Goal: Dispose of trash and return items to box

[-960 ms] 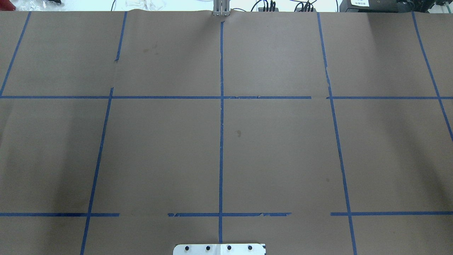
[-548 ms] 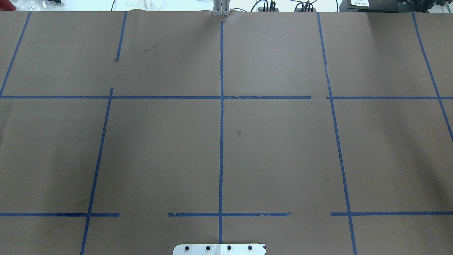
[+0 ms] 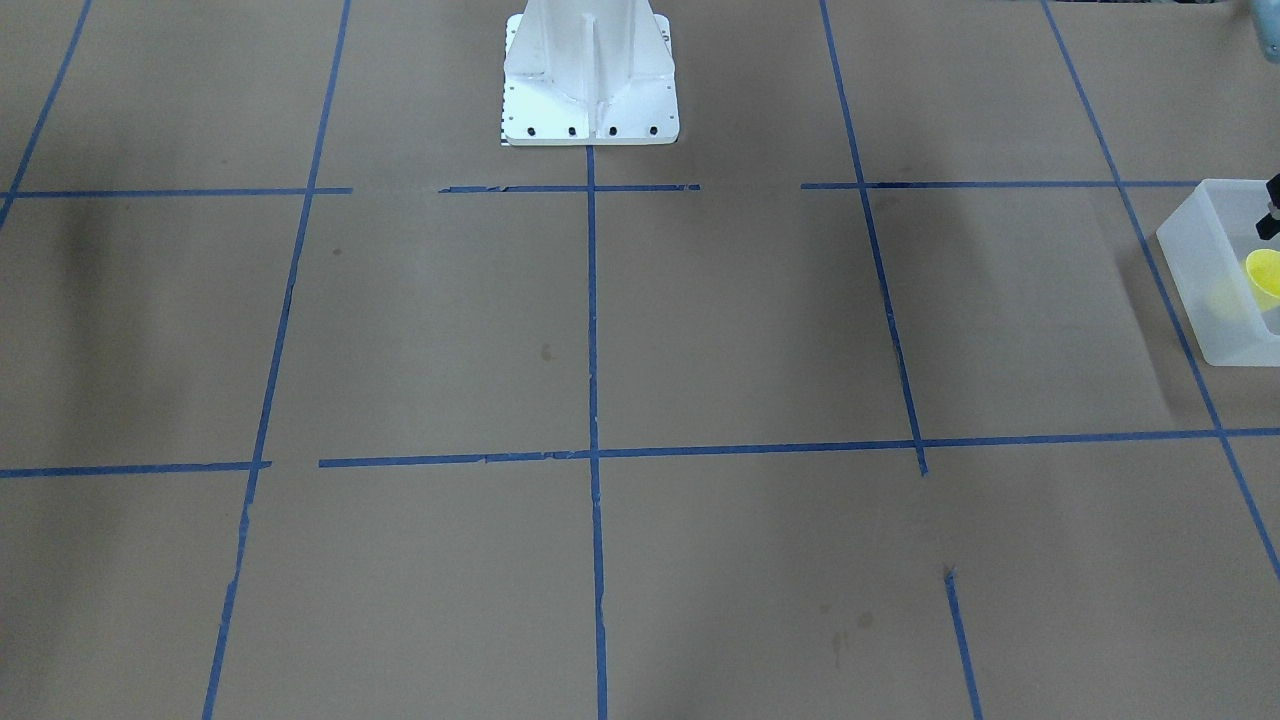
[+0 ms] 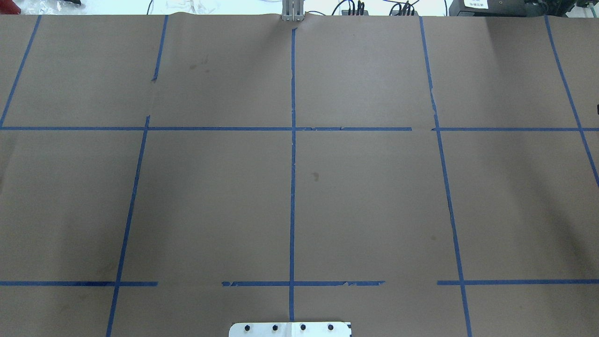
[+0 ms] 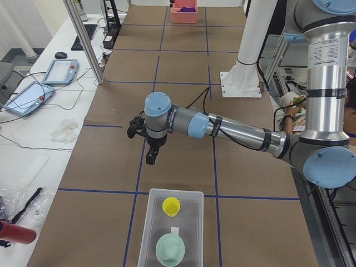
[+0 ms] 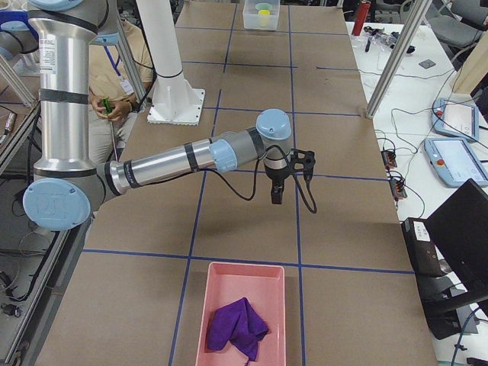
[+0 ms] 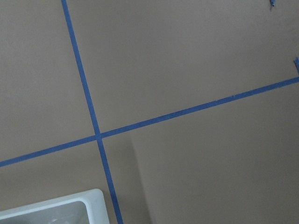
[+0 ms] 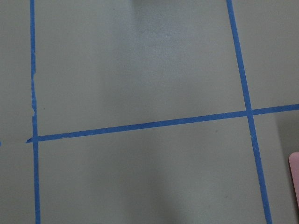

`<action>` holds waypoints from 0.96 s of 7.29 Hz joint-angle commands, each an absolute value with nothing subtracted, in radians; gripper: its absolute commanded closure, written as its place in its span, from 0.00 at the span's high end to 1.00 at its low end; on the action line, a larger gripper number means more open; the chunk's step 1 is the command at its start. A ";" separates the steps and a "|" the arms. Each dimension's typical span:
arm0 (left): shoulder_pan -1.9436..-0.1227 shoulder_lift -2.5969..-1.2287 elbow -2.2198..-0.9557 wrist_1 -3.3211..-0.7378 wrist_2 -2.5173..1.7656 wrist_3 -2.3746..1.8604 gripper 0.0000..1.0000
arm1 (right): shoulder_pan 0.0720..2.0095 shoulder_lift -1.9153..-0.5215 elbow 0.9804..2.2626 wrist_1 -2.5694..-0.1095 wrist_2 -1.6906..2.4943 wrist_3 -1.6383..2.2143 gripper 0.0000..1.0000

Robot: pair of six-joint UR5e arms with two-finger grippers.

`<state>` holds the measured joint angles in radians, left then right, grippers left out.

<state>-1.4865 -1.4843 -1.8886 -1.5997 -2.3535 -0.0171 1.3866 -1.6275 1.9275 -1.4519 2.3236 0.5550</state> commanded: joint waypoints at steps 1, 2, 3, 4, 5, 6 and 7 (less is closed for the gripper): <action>-1.500 -1.457 -1.876 -1.600 -2.358 -0.020 1.00 | 1.384 -1.623 1.930 -1.453 2.329 0.554 1.00; -1.497 -1.459 -1.876 -1.609 -2.361 -0.021 1.00 | 1.384 -1.614 1.928 -1.454 2.330 0.554 1.00; -1.499 -1.468 -1.878 -1.640 -2.356 -0.021 1.00 | 1.379 -1.612 1.921 -1.460 2.330 0.548 1.00; -1.503 -1.465 -1.870 -1.666 -2.361 -0.020 1.00 | 1.379 -1.617 1.918 -1.460 2.330 0.540 1.00; -1.500 -1.476 -1.865 -1.664 -2.361 -0.021 1.00 | 1.365 -1.621 1.924 -1.460 2.330 0.522 1.00; -1.503 -1.474 -1.864 -1.664 -2.361 -0.018 1.00 | 1.364 -1.629 1.919 -1.463 2.330 0.426 1.00; -1.505 -1.470 -1.867 -1.661 -2.362 -0.017 1.00 | 1.377 -1.626 1.919 -1.521 2.326 0.294 1.00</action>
<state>-1.5028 -1.4722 -1.8659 -1.6623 -2.3610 -0.0190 1.3695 -1.6252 1.9202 -1.4748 2.3292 0.4323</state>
